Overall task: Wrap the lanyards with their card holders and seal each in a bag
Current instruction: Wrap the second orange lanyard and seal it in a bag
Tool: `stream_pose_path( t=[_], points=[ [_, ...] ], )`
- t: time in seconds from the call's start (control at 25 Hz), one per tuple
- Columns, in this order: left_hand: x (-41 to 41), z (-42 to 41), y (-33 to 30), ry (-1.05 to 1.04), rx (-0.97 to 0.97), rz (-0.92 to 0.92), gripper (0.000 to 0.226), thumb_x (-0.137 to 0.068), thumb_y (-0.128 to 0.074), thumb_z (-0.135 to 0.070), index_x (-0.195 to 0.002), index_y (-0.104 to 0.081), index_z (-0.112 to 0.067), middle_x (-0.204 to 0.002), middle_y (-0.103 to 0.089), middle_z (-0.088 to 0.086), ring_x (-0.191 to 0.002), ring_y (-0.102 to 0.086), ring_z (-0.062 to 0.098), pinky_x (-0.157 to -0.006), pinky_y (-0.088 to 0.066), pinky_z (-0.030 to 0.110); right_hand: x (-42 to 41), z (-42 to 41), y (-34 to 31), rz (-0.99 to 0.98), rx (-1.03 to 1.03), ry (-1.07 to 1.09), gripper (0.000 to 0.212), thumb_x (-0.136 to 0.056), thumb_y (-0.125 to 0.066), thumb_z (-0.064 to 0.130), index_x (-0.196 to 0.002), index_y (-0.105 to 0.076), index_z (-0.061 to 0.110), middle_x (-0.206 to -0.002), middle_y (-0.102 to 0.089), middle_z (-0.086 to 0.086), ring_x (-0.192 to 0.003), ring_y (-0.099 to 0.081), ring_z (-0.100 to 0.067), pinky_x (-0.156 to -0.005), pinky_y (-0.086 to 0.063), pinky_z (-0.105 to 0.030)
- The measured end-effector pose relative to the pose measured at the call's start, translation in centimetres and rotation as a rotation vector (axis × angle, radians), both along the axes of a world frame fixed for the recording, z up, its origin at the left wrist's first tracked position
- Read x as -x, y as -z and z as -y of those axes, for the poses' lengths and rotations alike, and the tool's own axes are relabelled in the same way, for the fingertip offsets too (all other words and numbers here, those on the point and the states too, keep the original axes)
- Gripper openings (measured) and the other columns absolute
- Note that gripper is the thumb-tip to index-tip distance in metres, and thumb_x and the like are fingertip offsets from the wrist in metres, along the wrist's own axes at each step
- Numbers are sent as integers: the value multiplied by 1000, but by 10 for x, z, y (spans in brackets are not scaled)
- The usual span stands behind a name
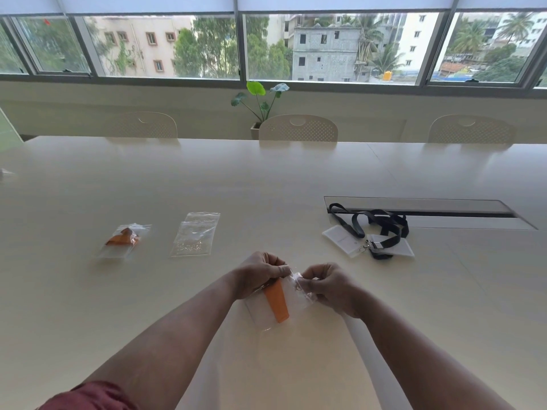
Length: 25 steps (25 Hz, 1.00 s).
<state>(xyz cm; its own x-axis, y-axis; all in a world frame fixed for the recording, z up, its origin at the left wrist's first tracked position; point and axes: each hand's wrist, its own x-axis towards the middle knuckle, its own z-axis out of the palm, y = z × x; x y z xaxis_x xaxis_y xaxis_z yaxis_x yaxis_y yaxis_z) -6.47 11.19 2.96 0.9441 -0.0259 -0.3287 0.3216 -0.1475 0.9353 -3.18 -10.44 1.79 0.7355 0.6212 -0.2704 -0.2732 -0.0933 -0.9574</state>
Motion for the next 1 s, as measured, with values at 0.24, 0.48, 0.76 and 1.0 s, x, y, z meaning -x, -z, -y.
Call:
stream_pose_path(
  t=[0.24,0.48,0.76,1.0],
  points=[
    [1,2,0,8,1,1,16,-91,-75,-12,-96,-74,2,-83,-67,16,-64,-56,18,-62,-46,28,-2,-2,-6,-1,34,55,4,-87,-74,2,-84,-73,5,-70,-62,-11,-57,-54,-14,-53,-46,-22],
    [3,4,-3,36,-23,9,13,-92,-74,-11,-95,-74,2,-80,-67,12,-60,-56,14,-56,-46,23,-4,-12,-8,44,76,150,9,-86,-72,-3,-86,-68,5,-68,-64,-9,-54,-57,-16,-50,-48,-25],
    [5,4,-4,49,-14,11,12,-93,-72,-9,-96,-73,2,-84,-67,16,-63,-57,16,-59,-48,25,-5,-14,-8,22,112,105,11,-87,-69,-4,-79,-72,5,-67,-64,-11,-54,-57,-13,-52,-49,-22],
    [6,5,-5,56,-23,13,22,-94,-72,-9,-103,-70,11,-91,-68,20,-73,-59,23,-65,-49,29,-6,-14,-6,17,131,87,14,-90,-67,0,-79,-71,8,-68,-63,-9,-56,-55,-13,-57,-48,-23]
  ],
)
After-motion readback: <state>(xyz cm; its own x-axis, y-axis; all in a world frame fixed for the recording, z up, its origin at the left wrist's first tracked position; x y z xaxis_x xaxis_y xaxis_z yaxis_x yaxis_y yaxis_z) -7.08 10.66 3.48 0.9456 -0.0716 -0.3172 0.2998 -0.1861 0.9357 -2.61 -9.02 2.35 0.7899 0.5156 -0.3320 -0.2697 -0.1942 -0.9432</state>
